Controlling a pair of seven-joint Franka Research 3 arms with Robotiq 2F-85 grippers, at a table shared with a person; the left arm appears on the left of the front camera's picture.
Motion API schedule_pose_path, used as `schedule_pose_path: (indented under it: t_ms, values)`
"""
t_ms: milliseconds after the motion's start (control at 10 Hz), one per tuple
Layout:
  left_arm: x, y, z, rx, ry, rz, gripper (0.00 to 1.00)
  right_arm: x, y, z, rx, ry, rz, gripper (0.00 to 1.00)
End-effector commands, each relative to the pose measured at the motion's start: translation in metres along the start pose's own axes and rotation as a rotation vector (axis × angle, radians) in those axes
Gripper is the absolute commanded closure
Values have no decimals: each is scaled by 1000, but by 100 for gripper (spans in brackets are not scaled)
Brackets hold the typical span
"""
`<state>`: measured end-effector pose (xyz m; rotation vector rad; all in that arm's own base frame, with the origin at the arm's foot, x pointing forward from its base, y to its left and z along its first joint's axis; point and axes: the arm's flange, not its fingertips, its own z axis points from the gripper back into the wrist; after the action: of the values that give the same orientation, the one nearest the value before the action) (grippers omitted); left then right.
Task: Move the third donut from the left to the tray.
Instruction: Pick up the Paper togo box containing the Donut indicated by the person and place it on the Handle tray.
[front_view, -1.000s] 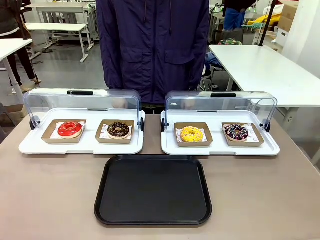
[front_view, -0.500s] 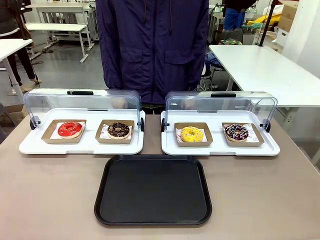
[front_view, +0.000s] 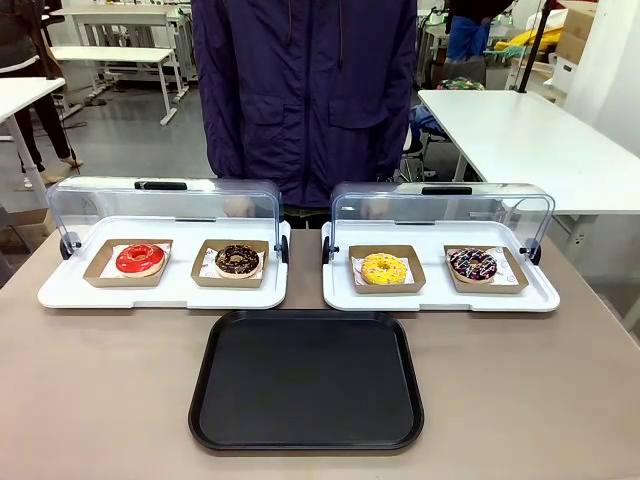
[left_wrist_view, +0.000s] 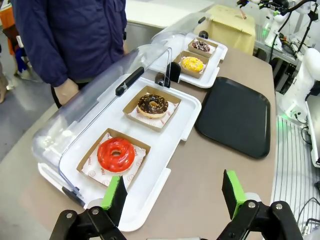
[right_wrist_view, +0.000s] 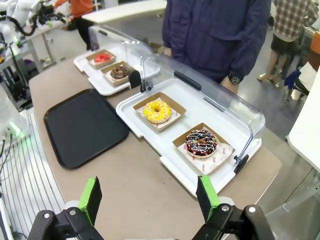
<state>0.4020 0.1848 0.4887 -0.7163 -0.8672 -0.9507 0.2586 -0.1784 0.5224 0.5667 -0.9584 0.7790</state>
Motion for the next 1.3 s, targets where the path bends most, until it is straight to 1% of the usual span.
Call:
schedule_pose_path:
  t_ms: [0, 1200]
  values:
    - [1, -1, 1, -6, 0, -8, 0, 2, -1, 2, 3, -16, 25, 0]
    - [1, -1, 1, -6, 0, -8, 0, 2, -1, 2, 3, -16, 25, 0]
